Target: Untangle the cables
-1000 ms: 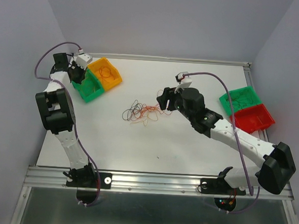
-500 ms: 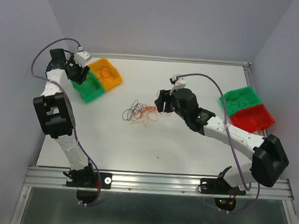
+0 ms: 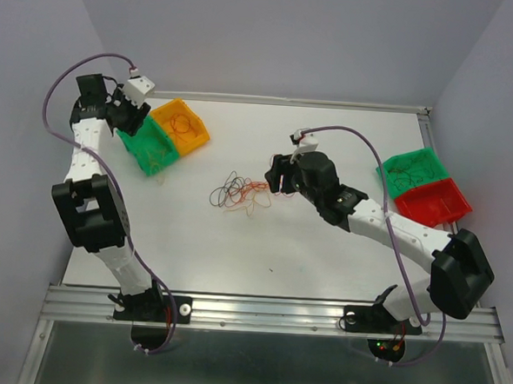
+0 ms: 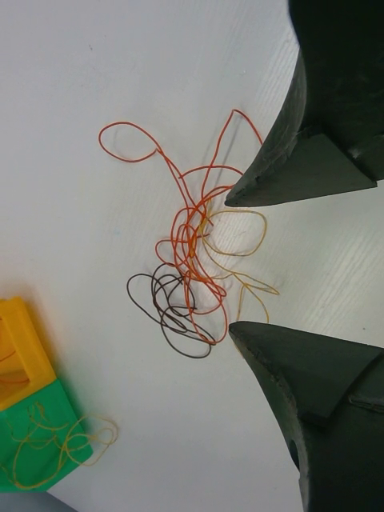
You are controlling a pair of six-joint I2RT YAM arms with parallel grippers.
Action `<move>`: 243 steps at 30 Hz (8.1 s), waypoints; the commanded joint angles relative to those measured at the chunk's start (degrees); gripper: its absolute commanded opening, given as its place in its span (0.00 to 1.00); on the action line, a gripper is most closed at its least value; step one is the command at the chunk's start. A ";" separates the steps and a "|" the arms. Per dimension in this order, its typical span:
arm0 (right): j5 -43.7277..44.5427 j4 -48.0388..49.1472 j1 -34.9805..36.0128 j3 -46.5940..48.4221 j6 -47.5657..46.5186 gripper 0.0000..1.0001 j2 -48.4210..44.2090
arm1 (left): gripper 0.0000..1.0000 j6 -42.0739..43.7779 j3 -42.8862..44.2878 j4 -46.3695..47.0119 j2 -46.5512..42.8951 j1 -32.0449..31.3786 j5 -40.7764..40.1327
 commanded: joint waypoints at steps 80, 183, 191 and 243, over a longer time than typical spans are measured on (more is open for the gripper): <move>-4.65 3.48 -0.68 -3.11 -1.38 0.64 -1.36 | 0.82 60.17 -54.66 29.29 -23.03 -10.60 -8.98; -1.31 3.13 -6.74 2.68 -2.52 0.68 18.06 | 0.57 1.83 -29.77 24.53 -22.58 -21.05 6.14; -0.17 3.22 -7.09 7.78 -3.58 0.52 24.13 | 0.61 -12.06 -29.53 33.34 -21.37 -27.47 7.36; -1.57 9.81 -7.18 6.46 6.61 0.01 -5.14 | 0.71 16.29 -63.09 55.57 -41.77 -49.70 7.03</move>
